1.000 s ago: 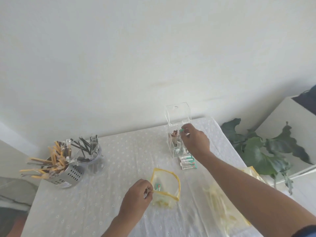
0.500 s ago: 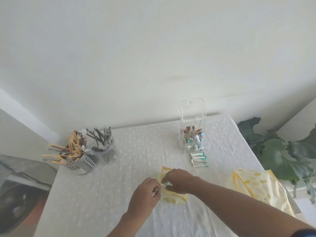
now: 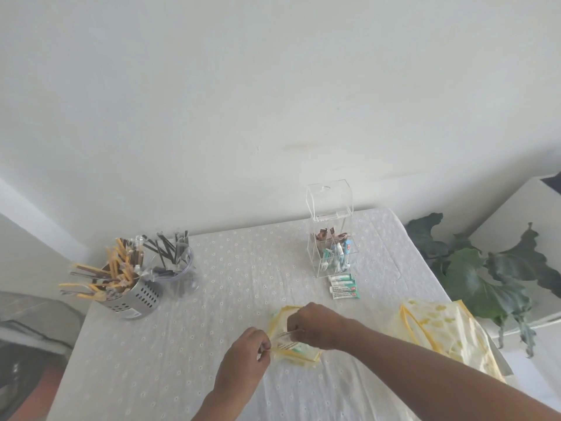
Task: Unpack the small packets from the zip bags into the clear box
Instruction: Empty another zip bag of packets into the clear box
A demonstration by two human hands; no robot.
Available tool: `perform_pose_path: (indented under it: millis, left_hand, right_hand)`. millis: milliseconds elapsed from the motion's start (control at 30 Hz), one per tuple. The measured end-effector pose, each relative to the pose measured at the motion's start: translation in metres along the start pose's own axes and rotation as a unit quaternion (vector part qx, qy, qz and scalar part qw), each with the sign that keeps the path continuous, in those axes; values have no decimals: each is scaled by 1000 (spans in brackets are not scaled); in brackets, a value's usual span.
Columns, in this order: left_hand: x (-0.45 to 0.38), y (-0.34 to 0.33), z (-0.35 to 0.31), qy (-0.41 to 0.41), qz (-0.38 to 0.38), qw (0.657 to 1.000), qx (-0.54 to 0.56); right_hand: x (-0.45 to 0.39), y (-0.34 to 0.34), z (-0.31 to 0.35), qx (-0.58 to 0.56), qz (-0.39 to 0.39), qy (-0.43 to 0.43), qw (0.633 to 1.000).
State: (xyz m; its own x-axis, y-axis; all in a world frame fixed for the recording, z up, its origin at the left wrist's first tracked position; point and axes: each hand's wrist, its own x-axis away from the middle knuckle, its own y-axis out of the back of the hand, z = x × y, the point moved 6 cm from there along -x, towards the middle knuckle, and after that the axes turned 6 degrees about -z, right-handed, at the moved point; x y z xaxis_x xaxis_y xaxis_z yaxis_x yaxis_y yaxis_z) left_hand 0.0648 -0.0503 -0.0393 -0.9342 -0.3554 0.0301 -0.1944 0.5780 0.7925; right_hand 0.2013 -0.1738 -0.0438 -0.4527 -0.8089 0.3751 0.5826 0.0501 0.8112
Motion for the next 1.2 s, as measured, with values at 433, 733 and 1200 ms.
perform_pose_path:
  millis: [433,733,1200]
  left_hand:
    - [-13,7,-17,-22,-10,1000,14]
    - [-11,7,-22,-18,-28,999,17]
    - [9,-9,-9,-4,2,1000,-8]
  right_hand:
    - [1,188,-75,30,-255,-189,948]
    - [-11,158,-40,14,-225,-67,972]
    - [-10,-62,3,185,11,-43,982]
